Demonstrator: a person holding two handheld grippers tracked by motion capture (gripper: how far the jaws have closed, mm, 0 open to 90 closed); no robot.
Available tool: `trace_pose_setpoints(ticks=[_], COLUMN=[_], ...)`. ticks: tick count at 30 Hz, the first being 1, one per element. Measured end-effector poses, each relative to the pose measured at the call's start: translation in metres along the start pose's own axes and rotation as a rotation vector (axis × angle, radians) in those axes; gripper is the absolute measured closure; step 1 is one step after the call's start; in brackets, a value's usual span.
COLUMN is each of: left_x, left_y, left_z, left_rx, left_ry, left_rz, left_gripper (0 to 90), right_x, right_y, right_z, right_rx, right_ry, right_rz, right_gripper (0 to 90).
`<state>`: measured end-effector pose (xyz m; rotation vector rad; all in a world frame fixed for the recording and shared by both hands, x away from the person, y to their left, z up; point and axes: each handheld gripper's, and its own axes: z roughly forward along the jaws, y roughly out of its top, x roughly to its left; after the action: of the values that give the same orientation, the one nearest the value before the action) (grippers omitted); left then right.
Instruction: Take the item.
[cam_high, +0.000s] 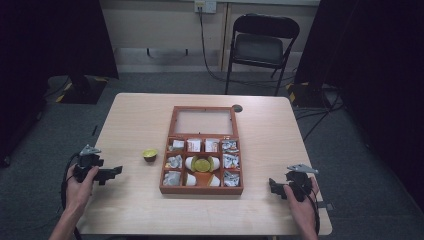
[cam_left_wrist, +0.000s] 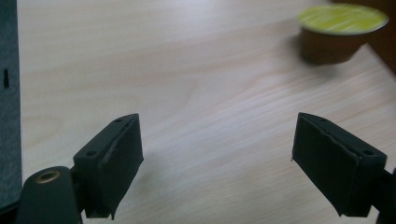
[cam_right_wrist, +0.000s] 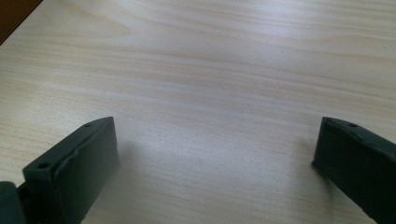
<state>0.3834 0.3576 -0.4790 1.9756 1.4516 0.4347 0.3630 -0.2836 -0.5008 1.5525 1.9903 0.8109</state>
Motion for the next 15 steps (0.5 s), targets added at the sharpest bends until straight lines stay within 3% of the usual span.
trace_pose_setpoints(ticks=[4,9,12,15], left_x=[0.003,0.002,-0.002,-0.003], left_y=[-0.005,-0.008,-0.013,-0.014], left_z=[0.009,0.011,0.017,0.019], left_rx=[0.025,0.010,-0.041,-0.049], left_ry=[0.049,0.083,0.089,0.092], left_rz=[0.010,0.025,0.034,0.036], left_gripper=[16.1,15.1,7.7,1.7], right_x=[0.000,0.000,0.000,0.000], right_y=[0.000,0.000,0.000,0.000], right_z=[0.000,0.000,0.000,0.000], right_rx=[0.000,0.000,0.000,0.000], right_ry=[0.000,0.000,0.000,0.000], right_rz=[0.000,0.001,0.000,0.000], right_gripper=[0.0,0.0,0.0,0.0])
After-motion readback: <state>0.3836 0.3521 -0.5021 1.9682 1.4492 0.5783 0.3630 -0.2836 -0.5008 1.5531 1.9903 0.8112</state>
